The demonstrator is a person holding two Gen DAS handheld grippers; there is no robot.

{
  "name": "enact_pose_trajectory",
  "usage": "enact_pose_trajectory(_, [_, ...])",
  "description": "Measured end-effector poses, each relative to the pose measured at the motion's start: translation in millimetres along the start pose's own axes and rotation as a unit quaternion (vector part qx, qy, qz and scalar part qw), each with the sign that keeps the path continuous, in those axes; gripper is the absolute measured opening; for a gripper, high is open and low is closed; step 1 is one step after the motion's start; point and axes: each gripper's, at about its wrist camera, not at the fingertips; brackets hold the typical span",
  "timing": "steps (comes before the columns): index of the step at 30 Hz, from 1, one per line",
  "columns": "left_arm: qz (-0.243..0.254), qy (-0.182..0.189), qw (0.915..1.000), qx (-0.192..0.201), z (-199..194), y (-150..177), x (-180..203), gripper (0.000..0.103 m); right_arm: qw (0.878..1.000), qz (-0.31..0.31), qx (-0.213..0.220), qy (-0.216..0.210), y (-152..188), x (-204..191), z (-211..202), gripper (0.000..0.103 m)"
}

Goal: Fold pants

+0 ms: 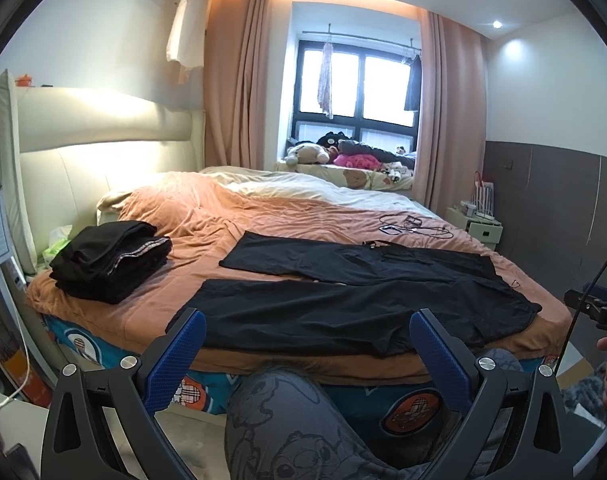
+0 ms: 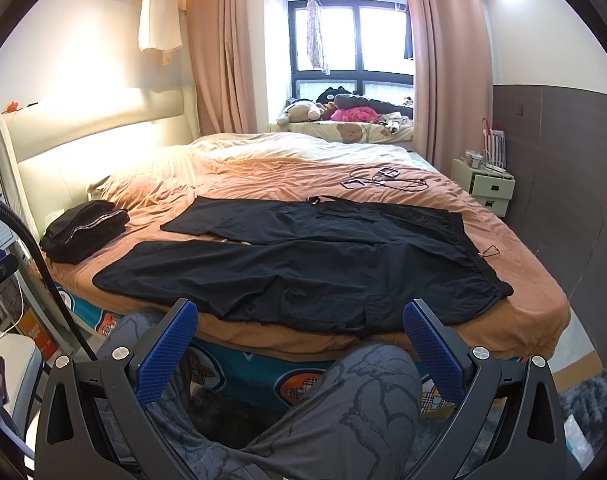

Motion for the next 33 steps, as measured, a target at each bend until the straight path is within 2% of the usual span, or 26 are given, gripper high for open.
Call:
enact_pose_trajectory(8, [-0.002,-0.007,0.9999,-0.015,23.4,-1.5,-4.6,0.103,1.0,0.015,-0.001,0.004,-2.9,12.2,18.3,0.103])
enact_pose_trajectory(23, [-0.025,-0.021,0.9976,-0.062,93.3,-0.3,-18.5,0.103,0.998,0.046,-0.022,0.029,-9.2,37.6,70.4,0.103])
enact_pose_trajectory(33, [-0.065,-0.059,0.9909,-0.102,139.0,14.7,-54.9,0.099,0.995,0.077,-0.047,0.038,-12.2,66.6,101.0,0.103])
Point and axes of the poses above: each gripper's, at about its wrist camera, not at the fingertips, and z roughly the way its jaws point, x to its right, y to its underside, and after that the axes turned 2 degrees about -z, right-handed
